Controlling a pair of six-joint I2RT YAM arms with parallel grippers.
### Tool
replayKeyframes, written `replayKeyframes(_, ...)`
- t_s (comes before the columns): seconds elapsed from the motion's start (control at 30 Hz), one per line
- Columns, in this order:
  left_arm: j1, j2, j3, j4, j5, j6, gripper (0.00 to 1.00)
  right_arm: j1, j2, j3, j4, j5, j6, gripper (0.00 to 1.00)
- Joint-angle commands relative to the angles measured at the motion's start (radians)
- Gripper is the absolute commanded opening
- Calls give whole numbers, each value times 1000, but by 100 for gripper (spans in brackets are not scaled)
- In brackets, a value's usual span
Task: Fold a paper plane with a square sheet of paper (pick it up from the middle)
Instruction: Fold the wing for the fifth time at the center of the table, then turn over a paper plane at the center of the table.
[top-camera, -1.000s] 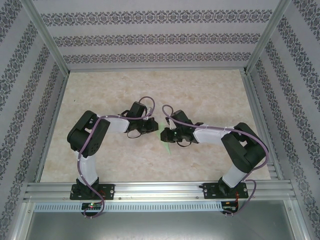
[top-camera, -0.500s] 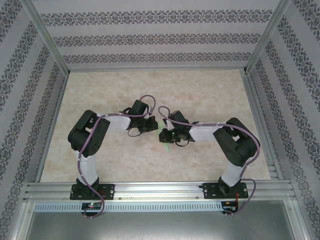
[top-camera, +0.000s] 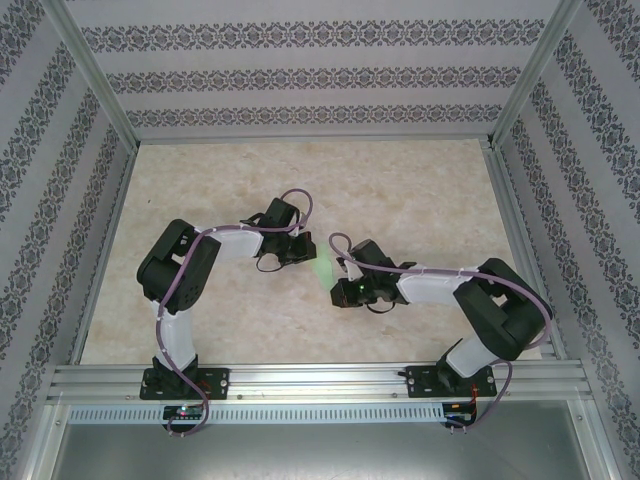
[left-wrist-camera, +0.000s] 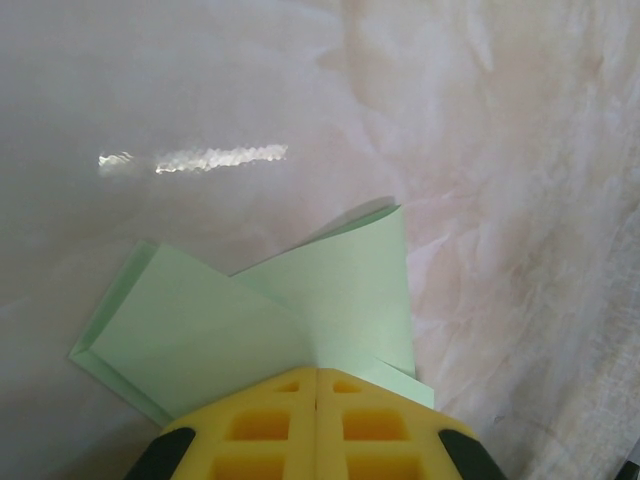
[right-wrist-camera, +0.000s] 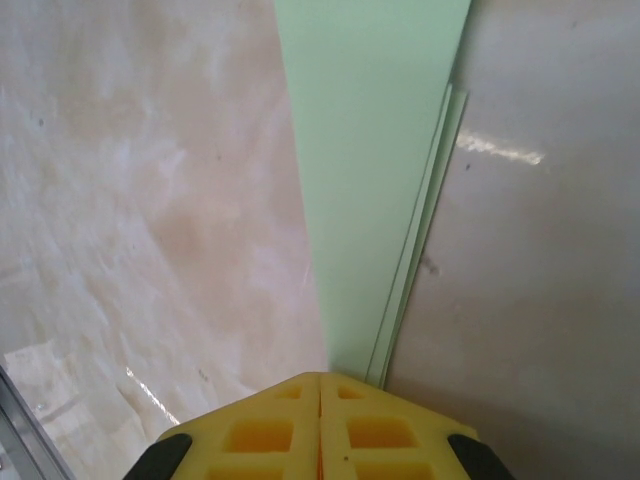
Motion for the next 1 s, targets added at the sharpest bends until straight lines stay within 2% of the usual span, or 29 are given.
replayKeyframes(0.0, 2, 60, 1, -78, -128, 22, 5, 21, -17, -32, -135, -35, -38, 8)
replayKeyframes(0.37, 3, 61, 10, -82, -125, 27, 5, 19, -57, -55, -181, -8, -45, 8)
replayKeyframes(0.57, 2, 34, 51, -104, -91, 46, 9, -4, -215, -14, -201, 83, -21, 11)
replayKeyframes(0.8, -13, -79, 114, -194, -89, 47, 26, -125, -387, -6, -191, 288, 12, 51)
replayKeyframes(0.97, -69, -127, 174, -367, -233, 50, 43, -244, -447, 0, -179, 357, -2, 76)
